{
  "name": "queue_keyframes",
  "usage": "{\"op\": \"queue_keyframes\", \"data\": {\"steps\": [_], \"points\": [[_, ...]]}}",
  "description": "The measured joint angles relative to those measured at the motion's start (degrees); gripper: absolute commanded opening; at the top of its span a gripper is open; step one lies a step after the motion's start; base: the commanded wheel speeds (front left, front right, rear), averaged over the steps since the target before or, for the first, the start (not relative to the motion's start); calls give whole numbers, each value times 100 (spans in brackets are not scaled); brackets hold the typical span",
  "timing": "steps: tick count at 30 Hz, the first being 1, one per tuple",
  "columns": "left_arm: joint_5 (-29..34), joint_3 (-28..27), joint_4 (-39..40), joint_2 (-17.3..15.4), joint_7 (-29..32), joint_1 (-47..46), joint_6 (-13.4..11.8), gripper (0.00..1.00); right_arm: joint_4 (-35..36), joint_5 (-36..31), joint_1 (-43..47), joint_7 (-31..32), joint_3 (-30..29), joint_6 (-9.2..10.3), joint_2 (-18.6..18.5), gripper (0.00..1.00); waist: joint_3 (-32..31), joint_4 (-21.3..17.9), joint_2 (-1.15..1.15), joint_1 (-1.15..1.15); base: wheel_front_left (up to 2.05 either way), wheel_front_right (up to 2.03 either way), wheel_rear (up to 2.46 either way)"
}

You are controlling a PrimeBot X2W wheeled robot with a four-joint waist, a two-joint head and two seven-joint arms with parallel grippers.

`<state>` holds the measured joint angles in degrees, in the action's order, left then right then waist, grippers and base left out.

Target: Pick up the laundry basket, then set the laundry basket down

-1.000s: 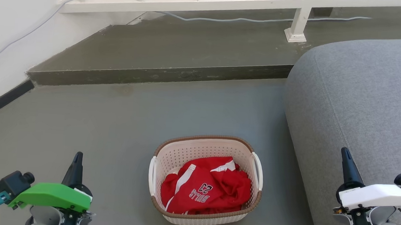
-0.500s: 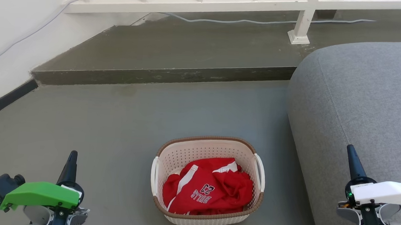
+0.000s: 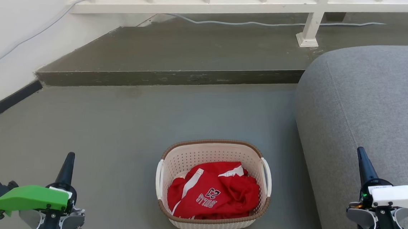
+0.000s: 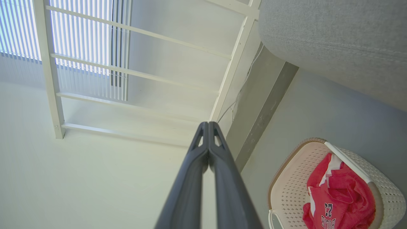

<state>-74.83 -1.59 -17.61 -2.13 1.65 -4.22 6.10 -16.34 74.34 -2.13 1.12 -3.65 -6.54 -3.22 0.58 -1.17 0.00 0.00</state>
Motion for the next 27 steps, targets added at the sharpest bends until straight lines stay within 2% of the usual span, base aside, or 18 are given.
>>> {"op": "queue_keyframes", "data": {"steps": [24,27], "points": [[-1559,-313,140,1,488,-2,96,0,9,1688,-102,458,-360,-2,93,0,-41,115,0,0,0,0,0],[-1681,-354,144,1,488,-2,97,0,11,1748,-103,483,-369,-2,96,0,-42,117,0,0,0,0,0]]}}
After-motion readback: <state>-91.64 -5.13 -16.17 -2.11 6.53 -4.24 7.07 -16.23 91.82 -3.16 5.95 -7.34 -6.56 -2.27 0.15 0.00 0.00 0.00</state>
